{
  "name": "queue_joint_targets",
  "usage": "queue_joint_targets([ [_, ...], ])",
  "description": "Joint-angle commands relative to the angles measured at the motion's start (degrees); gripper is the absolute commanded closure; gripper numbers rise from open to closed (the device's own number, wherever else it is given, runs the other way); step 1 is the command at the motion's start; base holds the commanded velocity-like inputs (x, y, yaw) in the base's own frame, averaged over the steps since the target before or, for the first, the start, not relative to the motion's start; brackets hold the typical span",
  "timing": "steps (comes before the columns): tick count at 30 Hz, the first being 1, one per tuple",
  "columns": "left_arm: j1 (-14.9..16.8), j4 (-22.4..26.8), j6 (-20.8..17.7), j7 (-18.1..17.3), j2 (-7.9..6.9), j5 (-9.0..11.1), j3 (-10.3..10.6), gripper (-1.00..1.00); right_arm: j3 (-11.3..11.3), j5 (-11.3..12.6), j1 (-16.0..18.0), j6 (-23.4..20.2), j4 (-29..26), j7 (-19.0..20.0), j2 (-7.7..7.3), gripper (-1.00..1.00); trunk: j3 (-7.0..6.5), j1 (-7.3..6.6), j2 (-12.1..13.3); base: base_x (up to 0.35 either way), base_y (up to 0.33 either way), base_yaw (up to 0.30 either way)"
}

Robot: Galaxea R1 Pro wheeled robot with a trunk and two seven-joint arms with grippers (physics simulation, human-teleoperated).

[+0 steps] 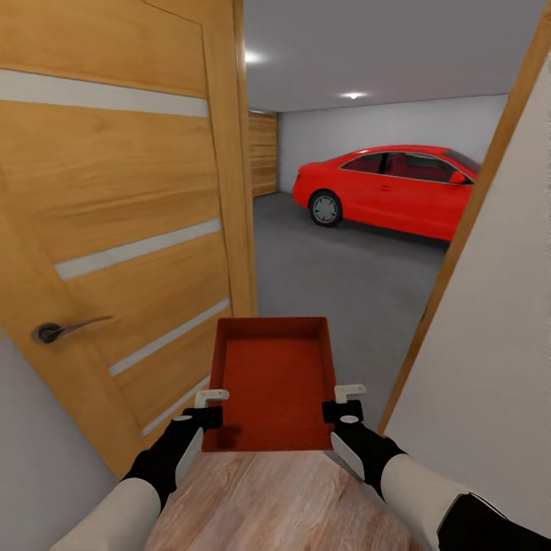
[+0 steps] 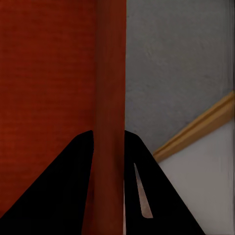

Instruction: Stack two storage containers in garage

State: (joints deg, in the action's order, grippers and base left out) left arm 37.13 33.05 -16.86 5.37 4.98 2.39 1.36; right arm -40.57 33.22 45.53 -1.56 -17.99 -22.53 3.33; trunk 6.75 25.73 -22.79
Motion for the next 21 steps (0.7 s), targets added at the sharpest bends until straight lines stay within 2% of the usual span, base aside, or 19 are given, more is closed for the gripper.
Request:
queue_joint_targets([
  [1,0.05,0.26,0.60,0.69,-0.06,-0.20,0.48,1.00,-1.01,1.50,0.08,-2.25,1.47,-0.59,-0.04,1.00,0.09,0.05,-0.13,0.149,0.113,-0.231],
  [21,0.05,0.26,0.60,0.69,-0.06,-0.20,0.48,1.00,-1.01,1.50,0.08,-2.24,1.47,-0.59,-0.07,1.00,-0.45,0.05,-0.13,0.150,0.113,-0.231],
])
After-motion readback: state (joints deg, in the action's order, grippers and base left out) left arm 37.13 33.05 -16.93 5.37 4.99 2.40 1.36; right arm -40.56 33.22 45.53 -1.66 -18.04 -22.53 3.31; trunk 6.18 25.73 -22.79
